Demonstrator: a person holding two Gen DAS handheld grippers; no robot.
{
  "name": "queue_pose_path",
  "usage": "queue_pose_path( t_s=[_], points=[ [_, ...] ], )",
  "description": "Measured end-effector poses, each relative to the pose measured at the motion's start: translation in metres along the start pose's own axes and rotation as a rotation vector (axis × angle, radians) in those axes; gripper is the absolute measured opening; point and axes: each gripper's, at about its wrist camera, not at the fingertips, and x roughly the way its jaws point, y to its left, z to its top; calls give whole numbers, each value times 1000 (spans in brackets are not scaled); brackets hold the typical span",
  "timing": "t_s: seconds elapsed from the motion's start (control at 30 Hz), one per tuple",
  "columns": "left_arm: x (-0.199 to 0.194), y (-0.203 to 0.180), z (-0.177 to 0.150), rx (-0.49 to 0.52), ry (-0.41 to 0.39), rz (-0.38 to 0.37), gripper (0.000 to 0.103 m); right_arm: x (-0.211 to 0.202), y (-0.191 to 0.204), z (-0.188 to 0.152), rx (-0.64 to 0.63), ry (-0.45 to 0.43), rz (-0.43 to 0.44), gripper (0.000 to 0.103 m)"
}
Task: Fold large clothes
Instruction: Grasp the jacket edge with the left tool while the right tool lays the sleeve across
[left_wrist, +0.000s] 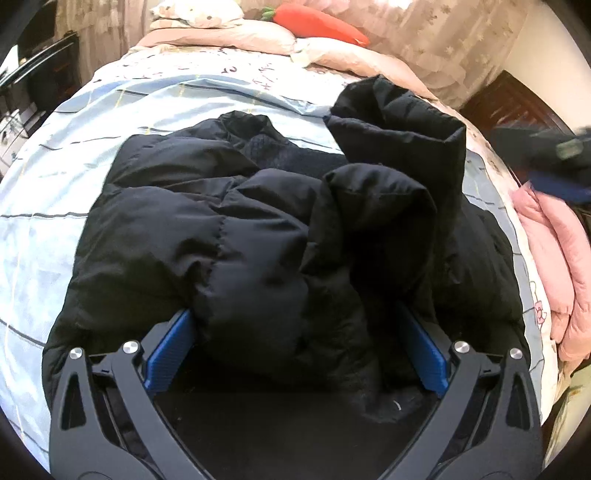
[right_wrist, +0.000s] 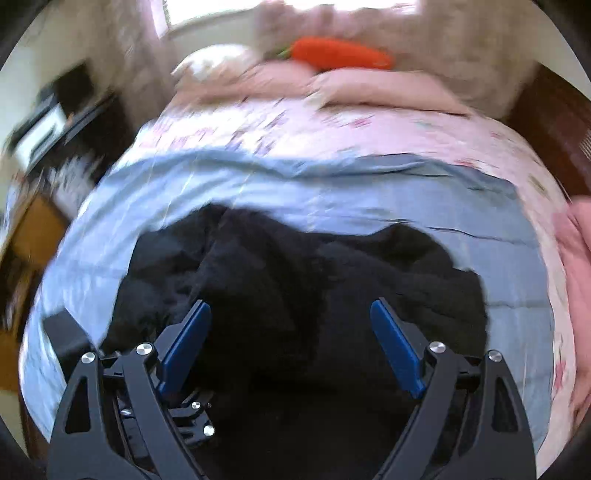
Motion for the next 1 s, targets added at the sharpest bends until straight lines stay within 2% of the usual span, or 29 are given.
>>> queue_pose_path(
  t_s=[0.03, 0.13, 0.2, 0.23, 0.27, 0.33, 0.37, 0.43, 0.47, 0.5, 0.53, 0.63, 0.87, 1.0],
  points=[
    [-7, -1, -2, 8, -27, 23, 101, 7, 6, 2, 1, 7, 42, 88],
    [-29, -11, -2, 75, -101, 70, 101, 20, 21, 8, 9, 27, 91, 89],
    [-47, -17, 0, 97, -163, 50, 100, 27, 29, 10, -4, 24, 87, 88],
    [-48, -23, 2, 125, -160, 106, 100, 31, 29, 12, -3, 32, 66, 86],
    [-44, -25, 4, 145, -138, 88, 99, 37, 26, 14, 21, 49, 44, 81],
    [-37, -23, 8, 125, -113, 32, 96, 47, 16, 14, 94, 112, 80, 59],
    [-33, -21, 10, 113, -105, 6, 91, 49, 8, 14, 150, 124, 113, 55],
    [-23, -19, 15, 79, -60, -34, 65, 47, -2, 14, 196, 128, 126, 42],
    [-18, -20, 16, 73, -44, -38, 58, 46, -6, 14, 194, 131, 118, 37],
    [-13, -22, 17, 75, -29, -42, 42, 45, -7, 14, 189, 134, 113, 31],
    [-12, -24, 16, 78, -24, -45, 33, 44, -10, 14, 196, 135, 115, 27],
    [-12, -32, 15, 105, -41, -43, 20, 33, -23, 14, 253, 106, 134, 23],
    [-19, -48, 16, 155, -50, -56, 16, -24, -58, 21, 306, -10, 124, 22],
    [-18, -77, 14, 224, -48, -71, 16, -58, -81, 26, 315, -58, 94, 22]
  ],
)
